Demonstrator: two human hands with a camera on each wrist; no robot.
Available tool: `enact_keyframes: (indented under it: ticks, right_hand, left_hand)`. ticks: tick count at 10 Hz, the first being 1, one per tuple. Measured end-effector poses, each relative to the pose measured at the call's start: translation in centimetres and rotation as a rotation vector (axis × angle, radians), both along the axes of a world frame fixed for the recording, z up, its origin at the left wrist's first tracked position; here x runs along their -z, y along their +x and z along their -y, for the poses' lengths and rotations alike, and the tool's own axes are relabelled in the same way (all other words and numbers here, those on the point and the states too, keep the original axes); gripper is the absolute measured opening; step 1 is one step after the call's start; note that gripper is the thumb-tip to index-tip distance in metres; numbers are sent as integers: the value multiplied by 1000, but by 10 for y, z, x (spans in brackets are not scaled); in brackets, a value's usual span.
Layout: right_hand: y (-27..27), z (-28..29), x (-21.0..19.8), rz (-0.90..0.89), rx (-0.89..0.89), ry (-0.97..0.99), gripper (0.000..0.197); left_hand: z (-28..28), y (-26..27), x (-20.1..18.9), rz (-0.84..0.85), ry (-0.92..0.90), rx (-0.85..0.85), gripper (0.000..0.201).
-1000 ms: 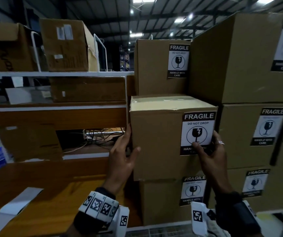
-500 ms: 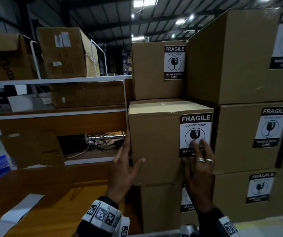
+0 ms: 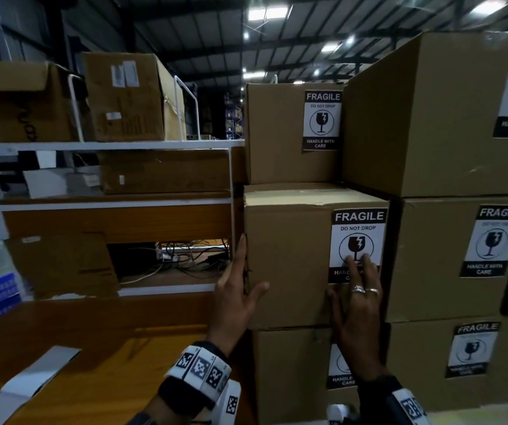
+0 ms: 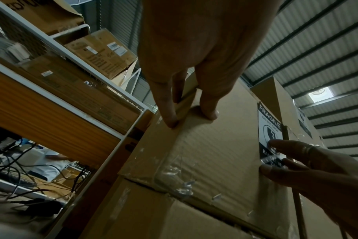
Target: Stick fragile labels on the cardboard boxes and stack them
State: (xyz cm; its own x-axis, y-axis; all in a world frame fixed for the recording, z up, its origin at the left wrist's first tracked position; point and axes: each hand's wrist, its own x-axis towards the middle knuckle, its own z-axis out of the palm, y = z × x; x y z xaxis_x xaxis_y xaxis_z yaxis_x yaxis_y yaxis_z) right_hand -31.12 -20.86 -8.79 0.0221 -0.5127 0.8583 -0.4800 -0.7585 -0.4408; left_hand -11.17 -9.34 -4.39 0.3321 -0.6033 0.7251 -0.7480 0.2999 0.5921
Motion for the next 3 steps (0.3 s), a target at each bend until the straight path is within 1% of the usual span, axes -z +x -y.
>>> enact_keyframes:
  ticks: [1, 2, 3]
  right_hand:
    - [1, -1, 1, -2, -7, 9, 70]
    - [1, -11, 2, 40, -46, 23, 69]
    - [14, -35, 4, 127, -36, 8, 63]
  left_hand:
    - [-1, 4, 0, -18, 38, 4, 99]
    - [-14, 3, -1, -10, 101, -2, 97]
    - [-33, 12, 6, 25, 84, -46, 91]
